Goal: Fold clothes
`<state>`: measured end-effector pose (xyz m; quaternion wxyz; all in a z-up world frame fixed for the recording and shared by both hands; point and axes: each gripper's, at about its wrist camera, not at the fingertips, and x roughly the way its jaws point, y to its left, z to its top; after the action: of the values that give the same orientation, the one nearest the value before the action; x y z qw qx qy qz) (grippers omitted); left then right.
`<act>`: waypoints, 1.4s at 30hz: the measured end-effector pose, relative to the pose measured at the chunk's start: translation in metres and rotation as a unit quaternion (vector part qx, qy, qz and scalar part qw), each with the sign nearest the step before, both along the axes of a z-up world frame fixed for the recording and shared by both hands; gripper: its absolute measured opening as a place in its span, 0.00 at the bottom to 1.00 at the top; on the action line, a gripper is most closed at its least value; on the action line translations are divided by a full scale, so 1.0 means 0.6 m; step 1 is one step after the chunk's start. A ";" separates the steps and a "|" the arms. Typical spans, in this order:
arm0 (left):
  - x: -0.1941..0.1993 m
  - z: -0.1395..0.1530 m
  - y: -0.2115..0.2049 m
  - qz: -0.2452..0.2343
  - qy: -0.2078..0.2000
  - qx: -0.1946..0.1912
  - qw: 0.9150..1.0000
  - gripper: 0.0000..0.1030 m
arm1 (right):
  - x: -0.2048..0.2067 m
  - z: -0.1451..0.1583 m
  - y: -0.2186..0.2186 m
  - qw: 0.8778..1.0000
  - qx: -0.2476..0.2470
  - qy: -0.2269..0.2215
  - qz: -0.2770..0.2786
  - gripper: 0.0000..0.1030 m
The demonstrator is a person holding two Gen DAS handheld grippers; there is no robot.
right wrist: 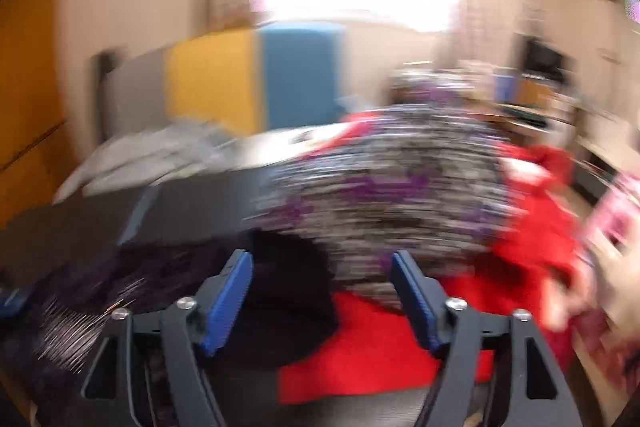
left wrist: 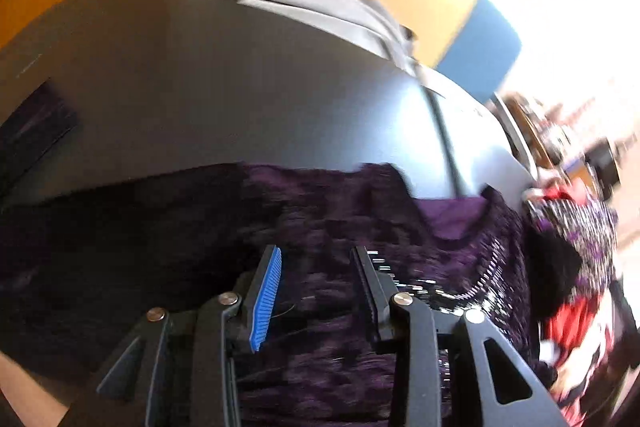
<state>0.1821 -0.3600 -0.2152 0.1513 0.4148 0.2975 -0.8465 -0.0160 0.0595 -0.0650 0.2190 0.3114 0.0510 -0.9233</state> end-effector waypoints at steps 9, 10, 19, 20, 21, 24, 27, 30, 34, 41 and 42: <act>-0.208 -0.021 -0.080 -0.031 -0.017 -0.014 0.999 0.34 | -0.106 -0.094 -0.301 0.960 -0.025 -0.188 0.204 0.55; -0.219 -0.009 -0.084 -0.031 -0.018 -0.048 0.998 0.35 | -0.125 -0.099 -0.318 0.966 -0.007 -0.174 0.193 0.56; -0.254 -0.035 -0.084 -0.213 -0.104 -0.131 0.963 0.44 | -0.201 -0.183 -0.403 0.902 0.122 -0.263 0.319 0.72; -0.256 -0.041 -0.087 -0.217 -0.101 -0.124 0.963 0.45 | -0.203 -0.190 -0.401 0.898 0.127 -0.267 0.327 0.73; -0.257 -0.047 -0.091 -0.221 -0.098 -0.117 0.963 0.47 | -0.200 -0.189 -0.398 0.897 0.127 -0.255 0.339 0.74; -0.258 -0.050 -0.108 -0.220 -0.078 -0.072 0.970 0.52 | -0.187 -0.191 -0.390 0.897 0.132 -0.243 0.344 0.72; -0.265 -0.048 -0.104 -0.245 -0.094 -0.084 0.961 0.56 | -0.159 -0.189 -0.385 0.899 0.175 -0.202 0.346 0.44; -0.271 -0.054 -0.079 -0.276 -0.111 -0.119 0.947 0.66 | -0.135 -0.173 -0.364 0.895 0.176 -0.196 0.360 0.08; -0.268 -0.046 -0.062 -0.279 -0.100 -0.117 0.948 0.11 | -0.085 -0.169 -0.331 0.890 0.194 -0.169 0.376 0.08; -0.246 0.088 -0.095 -0.125 0.062 -0.139 0.980 0.04 | -0.084 -0.111 -0.293 0.922 0.150 -0.121 0.336 0.08; -0.244 0.118 -0.101 -0.104 0.092 -0.155 0.978 0.04 | -0.089 -0.093 -0.290 0.928 0.139 -0.107 0.328 0.08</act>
<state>0.0359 -0.4203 -0.1446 0.0973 0.3350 0.1304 -0.9281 -0.0694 -0.1142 -0.1208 0.4686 0.4018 0.2546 -0.7444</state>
